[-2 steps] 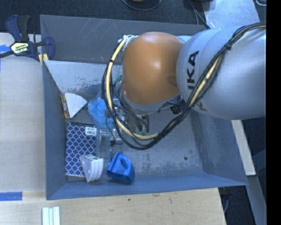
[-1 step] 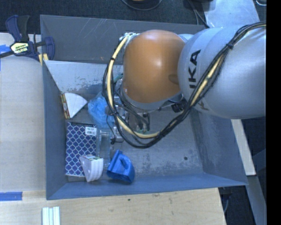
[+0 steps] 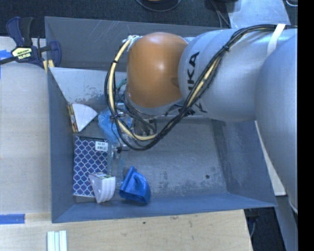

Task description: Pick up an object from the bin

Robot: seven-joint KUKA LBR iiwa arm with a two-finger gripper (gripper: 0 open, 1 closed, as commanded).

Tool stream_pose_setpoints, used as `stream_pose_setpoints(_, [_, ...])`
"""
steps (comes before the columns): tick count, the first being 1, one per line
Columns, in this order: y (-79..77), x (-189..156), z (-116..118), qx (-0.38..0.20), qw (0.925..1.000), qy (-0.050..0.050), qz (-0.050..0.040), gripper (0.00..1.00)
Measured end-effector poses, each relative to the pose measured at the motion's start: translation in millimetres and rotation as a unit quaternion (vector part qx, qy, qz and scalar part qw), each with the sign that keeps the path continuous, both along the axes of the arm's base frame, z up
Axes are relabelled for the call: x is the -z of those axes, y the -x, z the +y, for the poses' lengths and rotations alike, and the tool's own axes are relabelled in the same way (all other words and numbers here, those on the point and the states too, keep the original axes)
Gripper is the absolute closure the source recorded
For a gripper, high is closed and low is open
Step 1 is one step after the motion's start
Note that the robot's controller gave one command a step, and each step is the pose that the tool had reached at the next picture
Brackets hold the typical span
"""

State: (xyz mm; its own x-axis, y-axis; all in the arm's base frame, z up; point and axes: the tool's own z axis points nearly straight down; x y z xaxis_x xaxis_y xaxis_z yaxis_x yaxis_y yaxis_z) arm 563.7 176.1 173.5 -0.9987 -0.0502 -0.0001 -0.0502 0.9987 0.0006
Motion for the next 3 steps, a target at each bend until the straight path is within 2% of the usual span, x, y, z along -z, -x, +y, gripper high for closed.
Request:
stream_pose_setpoints(1, [5.8, 14, 23, -0.059, 0.9983, 0.0, -0.002, 0.0])
stream_pose_setpoints(2, [-66.7, 76, -38, -0.036, 0.9993, 0.0, -0.0038, 0.0])
stream_pose_setpoints(3, [-28.4, 48, -27, -0.06, 0.9982, -0.001, -0.0034, 1.0])
